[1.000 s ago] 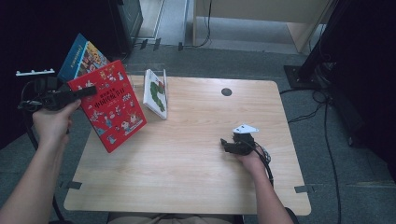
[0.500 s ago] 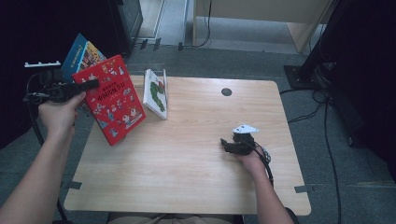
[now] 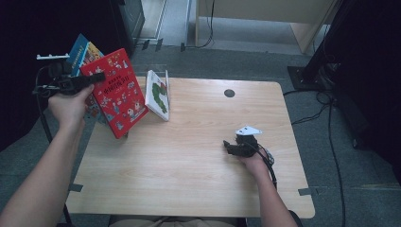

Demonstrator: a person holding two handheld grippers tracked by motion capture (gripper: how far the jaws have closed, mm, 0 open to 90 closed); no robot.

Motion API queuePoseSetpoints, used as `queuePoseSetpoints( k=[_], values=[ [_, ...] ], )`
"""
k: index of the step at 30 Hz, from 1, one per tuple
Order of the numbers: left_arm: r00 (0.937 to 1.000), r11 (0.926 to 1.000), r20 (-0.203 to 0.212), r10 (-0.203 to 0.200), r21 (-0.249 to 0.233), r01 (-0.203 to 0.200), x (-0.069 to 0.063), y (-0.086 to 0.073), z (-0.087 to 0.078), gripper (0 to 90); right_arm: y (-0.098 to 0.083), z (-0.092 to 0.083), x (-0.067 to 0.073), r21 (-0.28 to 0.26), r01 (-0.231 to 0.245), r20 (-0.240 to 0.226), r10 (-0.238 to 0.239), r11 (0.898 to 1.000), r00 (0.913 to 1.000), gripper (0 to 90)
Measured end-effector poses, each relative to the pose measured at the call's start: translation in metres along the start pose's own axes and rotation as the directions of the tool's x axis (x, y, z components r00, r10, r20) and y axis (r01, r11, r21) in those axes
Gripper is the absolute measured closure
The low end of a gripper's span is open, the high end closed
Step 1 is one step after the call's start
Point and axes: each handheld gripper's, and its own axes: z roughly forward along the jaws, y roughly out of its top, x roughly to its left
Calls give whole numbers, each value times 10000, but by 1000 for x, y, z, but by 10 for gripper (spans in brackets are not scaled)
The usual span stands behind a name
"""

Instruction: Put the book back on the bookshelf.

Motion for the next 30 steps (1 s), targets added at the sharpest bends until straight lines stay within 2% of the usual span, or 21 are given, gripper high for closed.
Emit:
queuePoseSetpoints(
  k=[6, 11, 15, 19, 24, 30],
  values=[
    [9998, 9999, -206, 42, -113, -45, -3, 5, 9, 806, 0, 0, 0, 9, -3, -12, 3, 10000, 10000, 318],
    [9985, 9997, -540, 91, -212, -102, -3, 8, 16, 806, 0, 0, 0, 19, 5, -12, -5, 10000, 10000, 317],
    [9975, 9995, -699, 13, -313, -35, -4, 8, 23, 806, 0, 0, 0, 10, 5, -17, -5, 10000, 10000, 317],
    [9958, 9995, -907, 121, -283, -147, -6, 7, 31, 806, 0, 0, 0, 7, -3, -7, 3, 10000, 10000, 317],
    [9951, 9993, -986, 48, -367, -85, -4, 7, 38, 806, 0, 0, 0, 14, 0, -4, 0, 10000, 10000, 317],
    [9937, 9998, -1119, 50, -185, -71, -1, 5, 48, 805, 0, 0, 0, -2, 22, -12, -22, 10000, 10000, 317]
  ],
)
